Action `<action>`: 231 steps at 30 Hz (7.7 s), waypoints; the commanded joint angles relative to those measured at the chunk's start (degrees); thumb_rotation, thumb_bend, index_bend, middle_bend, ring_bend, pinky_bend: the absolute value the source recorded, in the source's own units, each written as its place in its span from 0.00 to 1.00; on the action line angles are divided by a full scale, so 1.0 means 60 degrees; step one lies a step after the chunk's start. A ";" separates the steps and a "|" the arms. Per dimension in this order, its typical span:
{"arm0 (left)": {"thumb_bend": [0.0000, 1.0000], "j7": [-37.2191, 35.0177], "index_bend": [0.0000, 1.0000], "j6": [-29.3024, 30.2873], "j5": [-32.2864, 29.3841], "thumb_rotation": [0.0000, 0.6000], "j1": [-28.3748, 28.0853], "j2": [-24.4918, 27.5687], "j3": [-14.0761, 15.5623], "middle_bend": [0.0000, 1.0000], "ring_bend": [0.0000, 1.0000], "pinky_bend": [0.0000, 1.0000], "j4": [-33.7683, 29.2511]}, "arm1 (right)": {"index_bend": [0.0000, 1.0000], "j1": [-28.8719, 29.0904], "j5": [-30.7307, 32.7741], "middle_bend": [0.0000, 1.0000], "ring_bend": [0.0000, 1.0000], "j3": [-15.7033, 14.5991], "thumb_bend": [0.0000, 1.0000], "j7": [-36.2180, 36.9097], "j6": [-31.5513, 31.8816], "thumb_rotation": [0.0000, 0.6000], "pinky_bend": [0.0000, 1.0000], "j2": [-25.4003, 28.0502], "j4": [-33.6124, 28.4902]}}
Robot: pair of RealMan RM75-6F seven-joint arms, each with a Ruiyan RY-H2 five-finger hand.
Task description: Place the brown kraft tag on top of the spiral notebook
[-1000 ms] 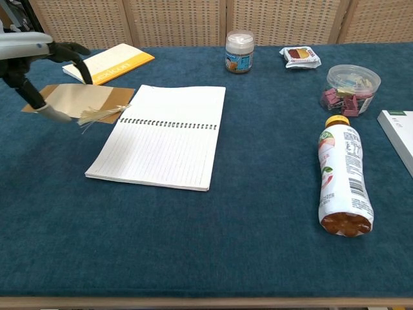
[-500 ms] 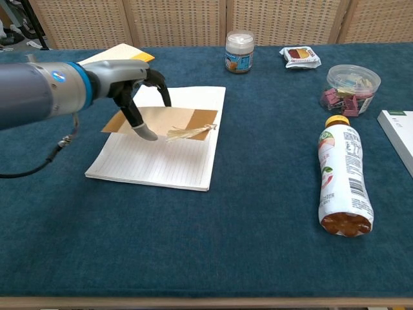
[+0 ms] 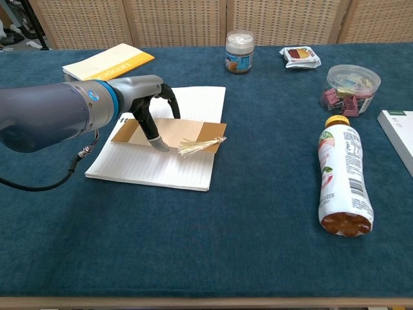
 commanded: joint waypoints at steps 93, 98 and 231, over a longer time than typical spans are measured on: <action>0.13 -0.3214 0.03 -0.2243 0.3420 1.00 0.1833 0.1997 0.1284 0.00 0.00 0.00 -0.1175 | 0.00 -0.0082 -0.0034 0.00 0.00 -0.0025 0.03 0.0242 0.0048 1.00 0.00 0.0211 -0.0171; 0.10 -0.3570 0.00 -0.2210 0.3855 1.00 0.1924 0.2139 0.1288 0.00 0.00 0.00 -0.1257 | 0.00 -0.0074 -0.0060 0.00 0.00 -0.0037 0.03 0.0244 0.0036 1.00 0.00 0.0210 -0.0173; 0.20 -0.2553 0.00 -0.2286 0.0947 1.00 0.0447 0.2602 0.2211 0.00 0.00 0.00 -0.2030 | 0.00 -0.0135 -0.0091 0.00 0.00 -0.0062 0.03 0.0383 0.0114 1.00 0.00 0.0321 -0.0281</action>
